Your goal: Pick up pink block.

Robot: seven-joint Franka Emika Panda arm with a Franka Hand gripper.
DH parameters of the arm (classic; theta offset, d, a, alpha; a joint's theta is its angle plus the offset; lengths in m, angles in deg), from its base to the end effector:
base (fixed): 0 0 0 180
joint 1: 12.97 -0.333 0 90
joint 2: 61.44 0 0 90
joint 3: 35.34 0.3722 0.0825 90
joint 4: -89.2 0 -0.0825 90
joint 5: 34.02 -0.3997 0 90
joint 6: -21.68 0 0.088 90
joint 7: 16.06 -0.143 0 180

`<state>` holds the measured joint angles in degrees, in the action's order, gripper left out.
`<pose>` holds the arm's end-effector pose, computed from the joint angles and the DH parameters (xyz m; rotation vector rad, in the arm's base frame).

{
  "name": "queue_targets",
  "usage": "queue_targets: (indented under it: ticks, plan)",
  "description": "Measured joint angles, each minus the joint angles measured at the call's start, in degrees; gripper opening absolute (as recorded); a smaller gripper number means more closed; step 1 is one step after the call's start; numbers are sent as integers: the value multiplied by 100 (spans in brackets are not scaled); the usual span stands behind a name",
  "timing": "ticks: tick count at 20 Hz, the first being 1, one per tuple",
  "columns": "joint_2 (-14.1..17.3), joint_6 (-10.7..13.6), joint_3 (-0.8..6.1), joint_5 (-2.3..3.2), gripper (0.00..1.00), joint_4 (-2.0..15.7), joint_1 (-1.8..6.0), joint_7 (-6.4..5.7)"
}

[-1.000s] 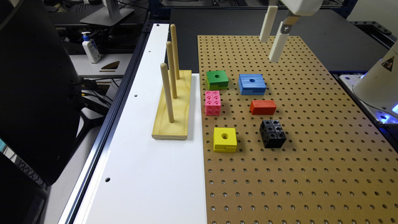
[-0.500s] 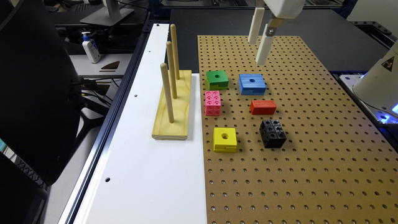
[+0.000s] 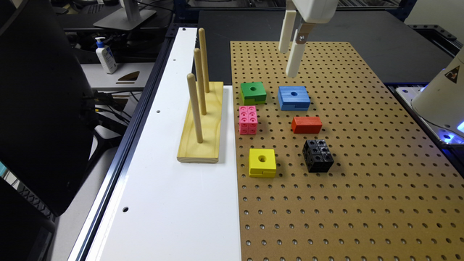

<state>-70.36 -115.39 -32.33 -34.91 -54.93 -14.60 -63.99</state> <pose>0.4550 0.0373 0.3478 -2.8975 1.1695 -0.0434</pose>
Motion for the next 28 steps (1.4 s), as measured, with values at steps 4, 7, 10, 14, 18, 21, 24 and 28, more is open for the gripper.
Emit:
queue_targets:
  ticks: [4,7,10,14,18,21,24,28]
  plan:
    - [175,0,0,0,100,194,0,-3]
    - [347,0,1,0,100,365,0,-5]
    - [485,0,4,0,100,491,0,-8]
    - [539,0,5,0,100,547,0,-10]
    - [552,0,5,0,100,558,0,-11]
    - [599,-4,5,0,100,557,0,-12]
    - [785,-171,6,0,100,558,0,-13]
    - [1001,-395,6,0,100,560,0,-13]
